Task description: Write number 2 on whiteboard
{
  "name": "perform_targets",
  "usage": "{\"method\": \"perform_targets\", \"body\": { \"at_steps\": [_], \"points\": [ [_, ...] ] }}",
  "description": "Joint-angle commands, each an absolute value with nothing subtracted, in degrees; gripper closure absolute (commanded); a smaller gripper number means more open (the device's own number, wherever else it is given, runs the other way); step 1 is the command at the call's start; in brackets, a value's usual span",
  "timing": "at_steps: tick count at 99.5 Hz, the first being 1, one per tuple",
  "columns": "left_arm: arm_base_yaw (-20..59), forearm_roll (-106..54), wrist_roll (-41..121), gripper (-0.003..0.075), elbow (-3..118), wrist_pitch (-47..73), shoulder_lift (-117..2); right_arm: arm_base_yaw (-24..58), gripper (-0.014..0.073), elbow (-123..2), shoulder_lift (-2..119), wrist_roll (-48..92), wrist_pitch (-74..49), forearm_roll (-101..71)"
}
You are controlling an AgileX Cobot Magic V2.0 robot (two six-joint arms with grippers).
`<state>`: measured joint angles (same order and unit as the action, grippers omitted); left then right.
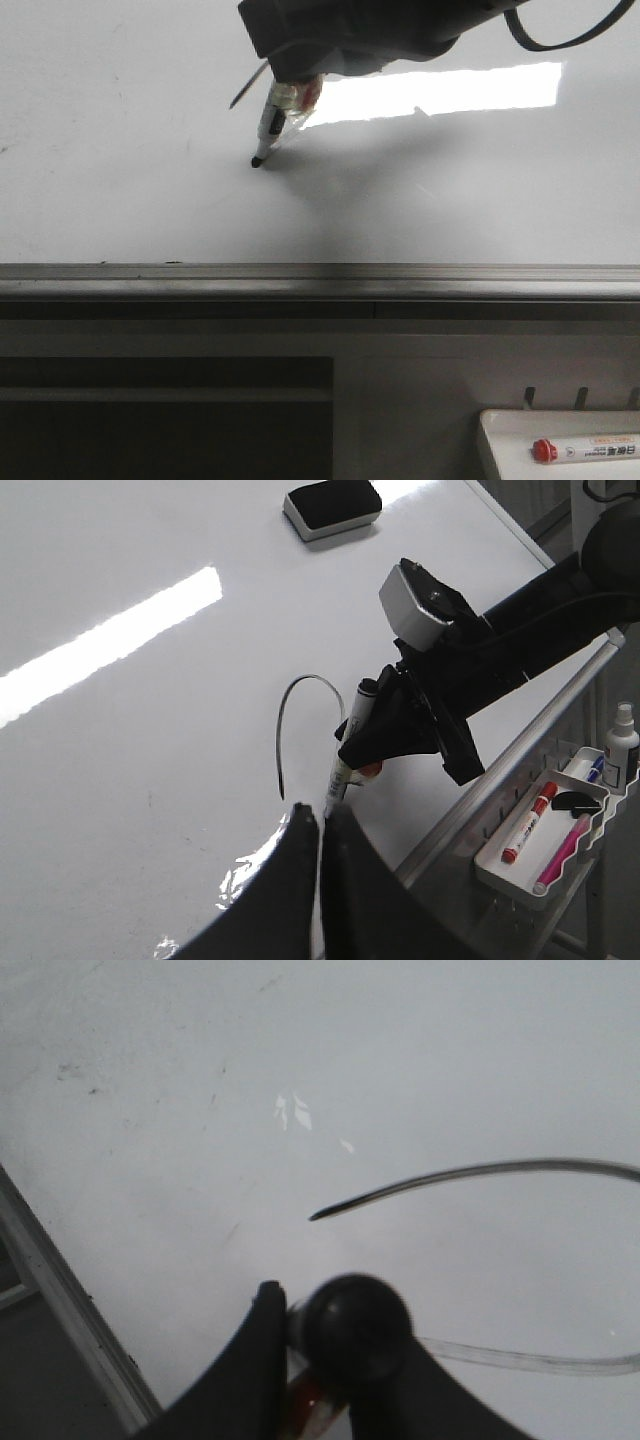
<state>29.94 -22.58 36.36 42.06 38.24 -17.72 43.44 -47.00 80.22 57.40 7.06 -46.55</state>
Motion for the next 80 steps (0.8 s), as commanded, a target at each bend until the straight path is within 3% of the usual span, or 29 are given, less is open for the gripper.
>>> {"method": "perform_targets", "body": {
  "at_steps": [1, 31, 62, 80],
  "points": [
    [29.9, -24.3, 35.6, 0.0741, 43.3, 33.7, -18.4, 41.5, 0.0664, -46.9, 82.0, 59.5, 10.3, -46.2],
    [29.9, -24.5, 35.6, 0.0741, 43.3, 33.7, -18.4, 33.8, 0.0664, -43.2, 73.1, 59.5, 7.4, -48.6],
    [29.9, -24.5, 35.6, 0.0741, 43.3, 33.7, -18.4, 12.7, 0.0664, -32.0, 60.1, 59.5, 7.3, -48.9],
    [29.9, -24.5, 35.6, 0.0741, 43.3, 33.7, -18.4, 3.3, 0.0664, -30.3, 58.7, 59.5, 4.2, -49.0]
  ]
}}
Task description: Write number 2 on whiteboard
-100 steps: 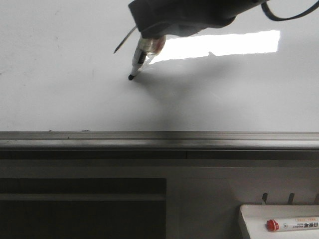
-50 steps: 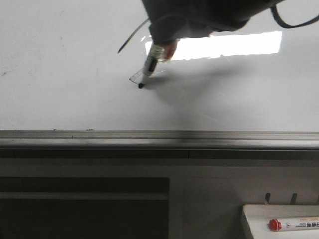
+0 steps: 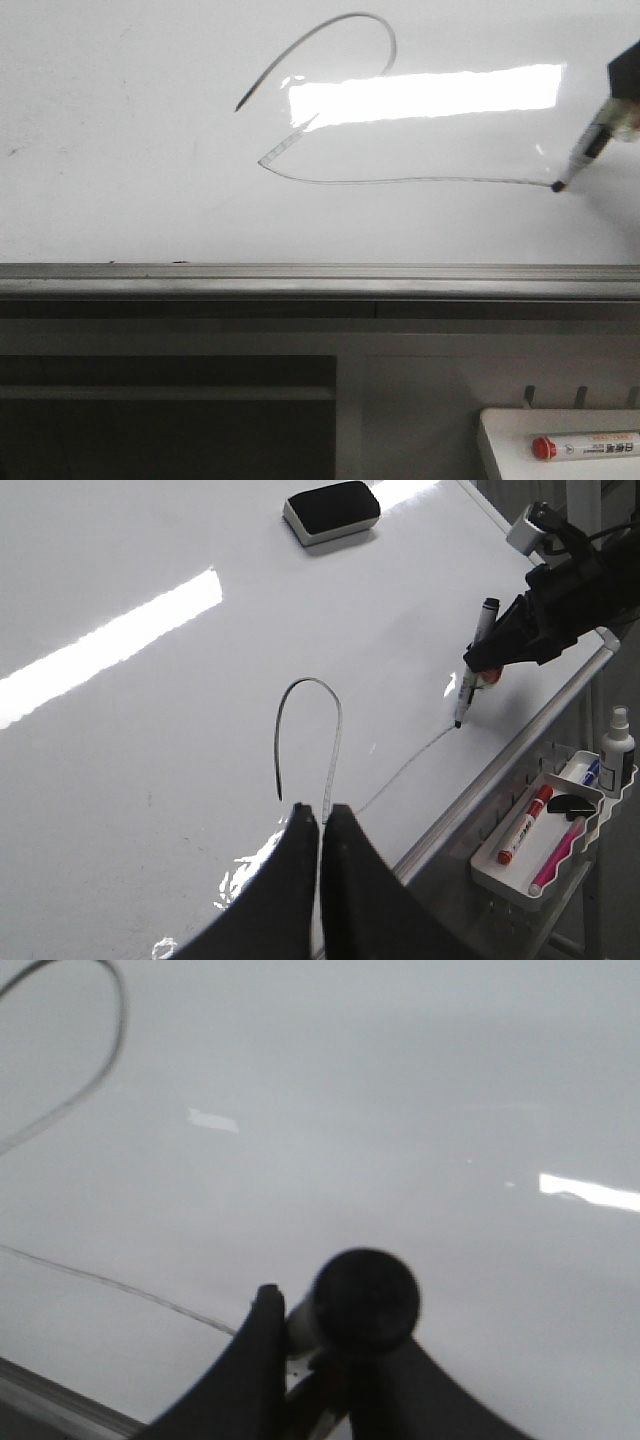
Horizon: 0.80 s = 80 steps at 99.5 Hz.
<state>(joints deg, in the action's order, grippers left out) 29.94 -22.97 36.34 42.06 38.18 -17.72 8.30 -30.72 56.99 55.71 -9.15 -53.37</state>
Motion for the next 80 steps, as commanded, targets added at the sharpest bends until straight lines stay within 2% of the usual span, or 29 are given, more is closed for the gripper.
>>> {"method": "perform_targets", "body": {
  "at_steps": [1, 15, 28, 46, 50, 55, 68, 73, 80],
  "points": [
    [29.9, -24.5, 35.6, 0.0741, 43.3, 33.7, -18.4, 2.9, 0.0664, -30.3, 58.8, 59.5, 4.2, -49.0],
    [29.9, -24.5, 35.6, 0.0741, 43.3, 33.4, -18.4, 2.3, 0.0664, -30.6, 58.4, 59.5, 3.2, -49.0],
    [29.9, -24.5, 35.6, 0.0741, 43.3, 33.4, -18.4, 3.0, 0.0664, -33.9, 54.9, 59.5, -5.1, -49.0],
    [29.9, -26.8, 35.6, 0.0731, 43.3, 33.3, -18.4, 10.9, 0.0664, -43.2, 46.9, 59.5, -18.4, -49.7],
    [29.9, -28.9, 35.6, 0.0698, 43.3, 33.7, -18.4, 13.6, 0.0664, -45.3, 45.3, 59.5, -20.8, -50.6],
    [29.9, -31.6, 35.9, 0.062, 43.3, 33.6, -19.0, 17.0, 0.0664, -48.7, 44.1, 59.5, -23.9, -51.6],
    [29.9, -39.5, 39.2, 0.0304, 45.0, 36.3, -23.1, 26.9, 0.0664, -55.2, 44.5, 60.5, -29.4, -51.8],
    [29.9, -43.7, 43.3, 0.0253, 46.0, 39.2, -25.1, 30.3, 0.0664, -56.6, 45.0, 61.0, -30.6, -51.8],
    [29.9, -49.5, 50.0, 0.0269, 47.6, 43.5, -28.4, 34.7, 0.0664, -57.8, 46.4, 61.0, -31.1, -51.8]
  ]
}}
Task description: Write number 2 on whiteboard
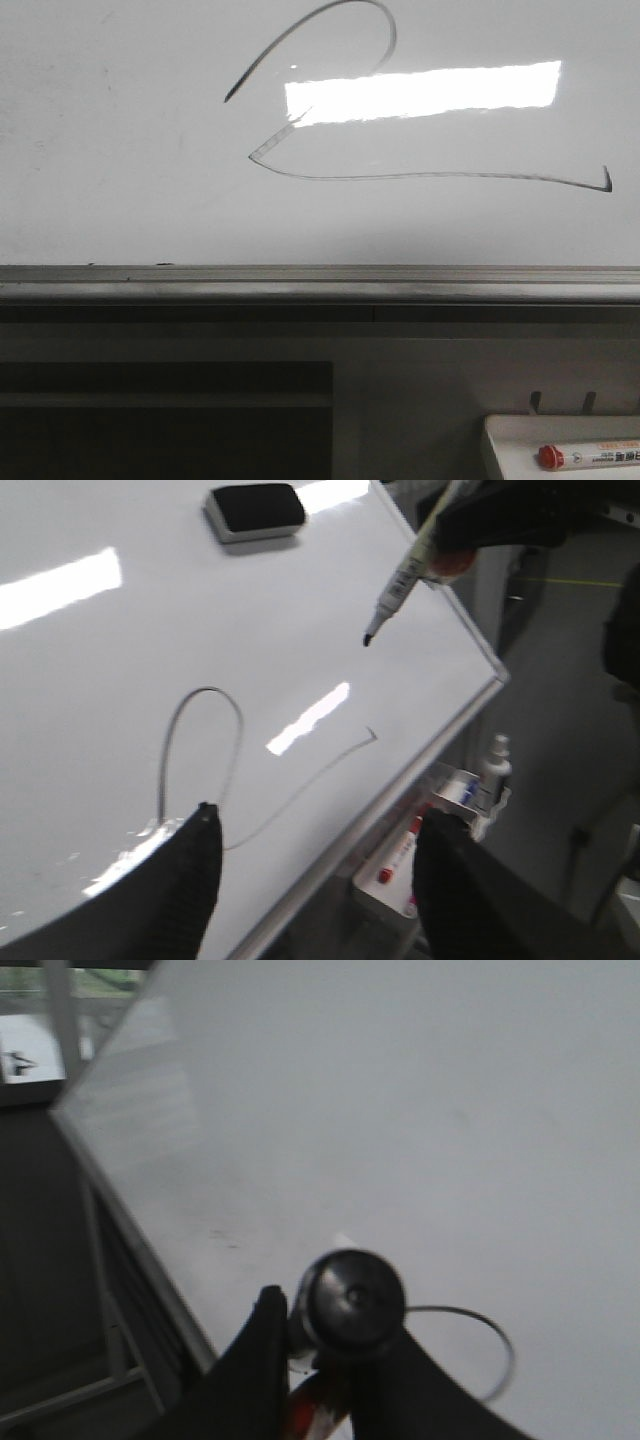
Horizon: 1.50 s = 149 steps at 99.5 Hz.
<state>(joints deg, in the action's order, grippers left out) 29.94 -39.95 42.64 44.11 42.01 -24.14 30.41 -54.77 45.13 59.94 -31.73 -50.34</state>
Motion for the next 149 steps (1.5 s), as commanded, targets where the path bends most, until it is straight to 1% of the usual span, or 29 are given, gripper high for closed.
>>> {"method": "perform_targets", "body": {
  "at_steps": [1, 8, 19, 28, 29, 38, 47, 60, 67, 74, 81, 97, 116, 119, 124, 127, 129, 132, 133, 135, 138, 141, 146, 149],
  "points": [
    [29.9, -50.0, 51.4, 0.0272, 47.8, 44.3, -29.1, 35.6, 0.0664, -57.9, 46.7, 61.0, -31.2, -51.8],
    [29.9, -54.4, 56.0, 0.0302, 49.4, 47.0, -32.3, 39.7, 0.0664, -58.2, 48.3, 61.0, -31.2, -51.8],
    [29.9, -57.0, 57.5, 0.0339, 51.2, 47.6, -36.1, 46.2, 0.0664, -58.7, 51.5, 61.0, -30.4, -51.8],
    [29.9, -58.0, 57.5, 0.0356, 51.9, 49.1, -38.2, 51.1, 0.0664, -58.7, 53.5, 61.0, -27.8, -51.8],
    [29.9, -58.8, 57.5, 0.0357, 52.1, 51.0, -39.4, 54.1, 0.0664, -58.7, 54.5, 61.6, -26.0, -51.8],
    [29.9, -59.5, 57.5, 0.0357, 52.1, 54.4, -40.7, 58.2, 0.0664, -58.7, 55.8, 62.7, -23.0, -51.8],
    [29.9, -59.5, 57.5, 0.0357, 52.1, 56.1, -41.6, 60.9, 0.0664, -58.7, 56.8, 62.9, -20.7, -51.8],
    [29.9, -59.5, 57.5, 0.0368, 52.1, 56.3, -42.2, 61.7, 0.0664, -58.7, 57.5, 62.9, -20.2, -52.2],
    [29.9, -59.5, 57.5, 0.0409, 52.1, 56.3, -42.6, 61.7, 0.0664, -58.7, 57.5, 62.9, -20.0, -52.8],
    [29.9, -59.5, 57.5, 0.0468, 52.1, 56.3, -43.0, 61.7, 0.0664, -58.9, 57.5, 62.9, -20.0, -52.8],
    [29.9, -59.5, 57.5, 0.054, 52.1, 56.3, -43.4, 61.7, 0.0664, -59.5, 57.5, 62.9, -20.3, -52.8],
    [29.9, -59.5, 58.6, 0.0743, 52.1, 55.9, -44.3, 61.7, 0.0664, -60.8, 57.5, 62.9, -20.6, -52.8],
    [29.9, -59.5, 58.9, 0.0741, 52.1, 54.8, -44.7, 61.7, 0.0658, -60.8, 57.7, 62.9, -20.6, -52.9],
    [29.9, -59.5, 58.9, 0.0741, 52.1, 54.6, -44.7, 61.7, 0.0639, -60.8, 57.7, 62.9, -20.5, -52.9],
    [29.9, -59.5, 58.9, 0.0741, 52.1, 54.3, -44.7, 61.7, 0.0571, -60.8, 57.7, 62.9, -20.1, -52.9],
    [29.9, -59.5, 58.9, 0.0741, 52.1, 54.0, -44.7, 61.7, 0.0492, -60.8, 57.7, 62.9, -19.3, -52.9],
    [29.9, -59.5, 58.9, 0.0741, 52.1, 53.8, -44.7, 61.7, 0.0455, -60.8, 57.7, 62.9, -18.9, -52.9],
    [29.9, -59.5, 58.9, 0.0741, 52.1, 53.4, -44.7, 61.7, 0.0351, -60.8, 57.6, 62.9, -17.4, -52.9],
    [29.9, -59.5, 58.9, 0.0741, 52.1, 53.2, -44.7, 61.7, 0.033, -60.8, 57.6, 62.9, -17.1, -52.9],
    [29.9, -59.5, 58.9, 0.0741, 52.1, 52.9, -44.7, 61.5, 0.0247, -60.8, 57.5, 62.9, -15.6, -52.8],
    [29.9, -59.5, 58.9, 0.0741, 52.1, 52.0, -44.7, 61.5, 0.0188, -60.8, 57.4, 62.9, -14.2, -52.8],
    [29.9, -59.4, 58.9, 0.0741, 52.1, 50.5, -44.7, 61.5, 0.0105, -60.8, 57.2, 62.9, -12.0, -52.8],
    [29.9, -59.3, 58.9, 0.0741, 52.1, 48.4, -44.7, 61.1, 0.0027, -60.8, 56.0, 62.9, -9.5, -52.6],
    [29.9, -59.0, 58.4, 0.0741, 52.1, 46.5, -44.6, 60.6, 0.0007, -60.8, 55.3, 62.9, -8.7, -52.6]
  ]
}}
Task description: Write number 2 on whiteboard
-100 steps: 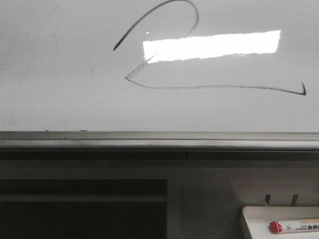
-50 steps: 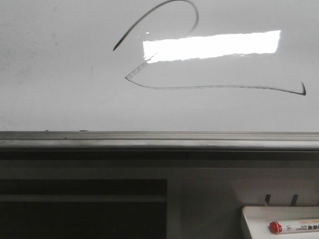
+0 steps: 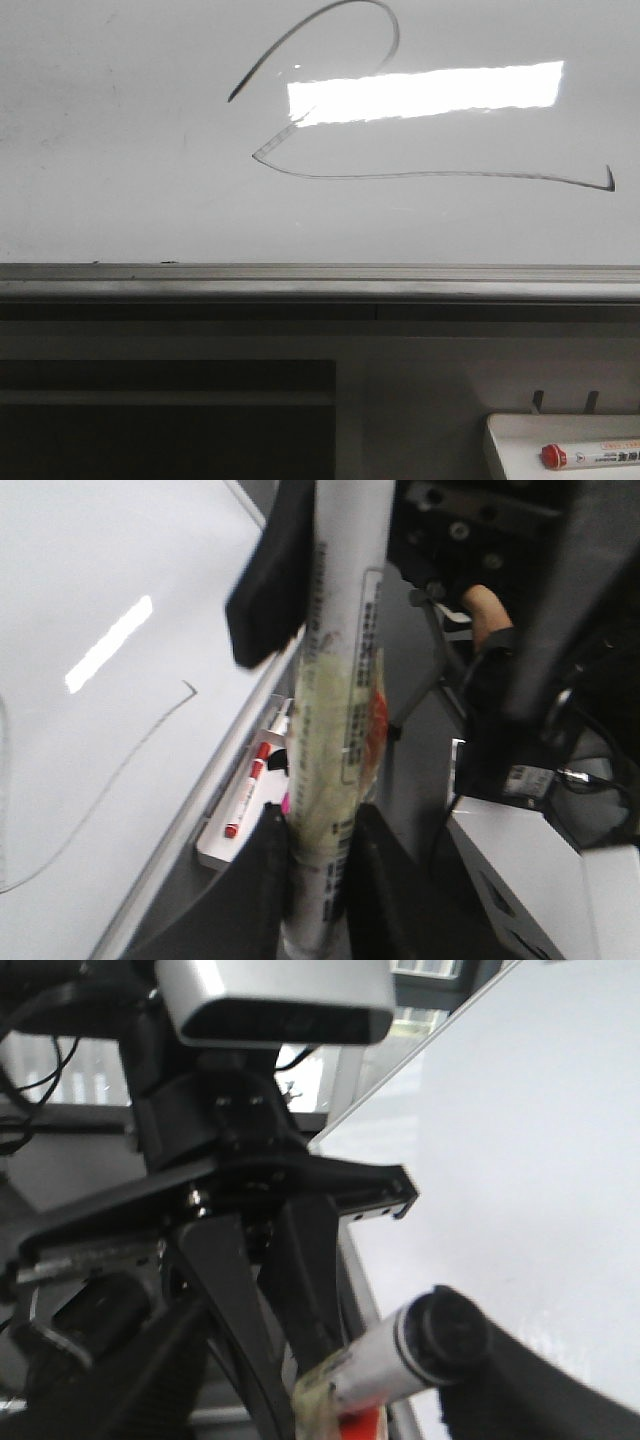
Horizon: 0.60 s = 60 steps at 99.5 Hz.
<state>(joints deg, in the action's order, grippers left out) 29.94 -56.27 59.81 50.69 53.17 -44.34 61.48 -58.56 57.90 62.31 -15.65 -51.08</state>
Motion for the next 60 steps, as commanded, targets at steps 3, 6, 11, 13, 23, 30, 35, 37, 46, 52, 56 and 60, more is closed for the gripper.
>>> {"method": "perform_targets", "body": {
  "at_steps": [3, 6, 11, 13, 23, 30, 35, 37, 46, 52, 56, 60],
  "points": [
    [29.9, -58.4, 57.7, 0.0741, 52.0, 44.6, -44.6, 59.9, 0.0004, -60.8, 54.2, 62.9, -8.1, -52.6],
    [29.9, -57.9, 56.8, 0.0741, 52.0, 42.1, -44.6, 59.1, 0.001, -60.8, 53.2, 62.9, -7.7, -52.6],
    [29.9, -56.4, 53.4, 0.0741, 51.6, 38.0, -44.6, 57.1, 0.0029, -60.7, 51.5, 62.9, -7.8, -52.6],
    [29.9, -55.5, 52.2, 0.0741, 51.5, 35.8, -44.6, 55.8, 0.0042, -60.5, 50.7, 62.9, -8.0, -52.6],
    [29.5, -50.0, 38.6, 0.0741, 48.7, 22.6, -44.8, 51.1, 0.0169, -58.6, 46.7, 62.9, -8.2, -52.6],
    [28.6, -47.5, 32.1, 0.0741, 45.6, 12.8, -45.3, 47.8, 0.0349, -56.6, 44.0, 62.9, -8.3, -52.9],
    [27.9, -47.5, 32.0, 0.0741, 43.6, 7.4, -46.5, 46.5, 0.0517, -55.0, 42.7, 62.9, -8.6, -53.4],
    [27.6, -47.5, 32.0, 0.0741, 42.9, 5.6, -47.2, 46.0, 0.0591, -54.2, 42.1, 62.9, -8.6, -53.6],
    [26.9, -47.5, 32.0, 0.0741, 41.6, 1.4, -51.2, 45.1, 0.0665, -51.0, 40.5, 62.9, -8.6, -55.3],
    [26.9, -47.5, 32.0, 0.0741, 41.8, 0.5, -54.2, 45.1, 0.0665, -49.3, 39.9, 62.9, -8.6, -56.8],
    [27.2, -47.5, 32.0, 0.0741, 42.3, 0.0, -56.4, 45.1, 0.0665, -48.1, 39.9, 62.9, -8.6, -57.9],
    [27.4, -47.5, 32.0, 0.0741, 42.8, 0.0, -58.7, 45.1, 0.0665, -47.1, 39.9, 62.9, -8.6, -58.8]
  ]
}}
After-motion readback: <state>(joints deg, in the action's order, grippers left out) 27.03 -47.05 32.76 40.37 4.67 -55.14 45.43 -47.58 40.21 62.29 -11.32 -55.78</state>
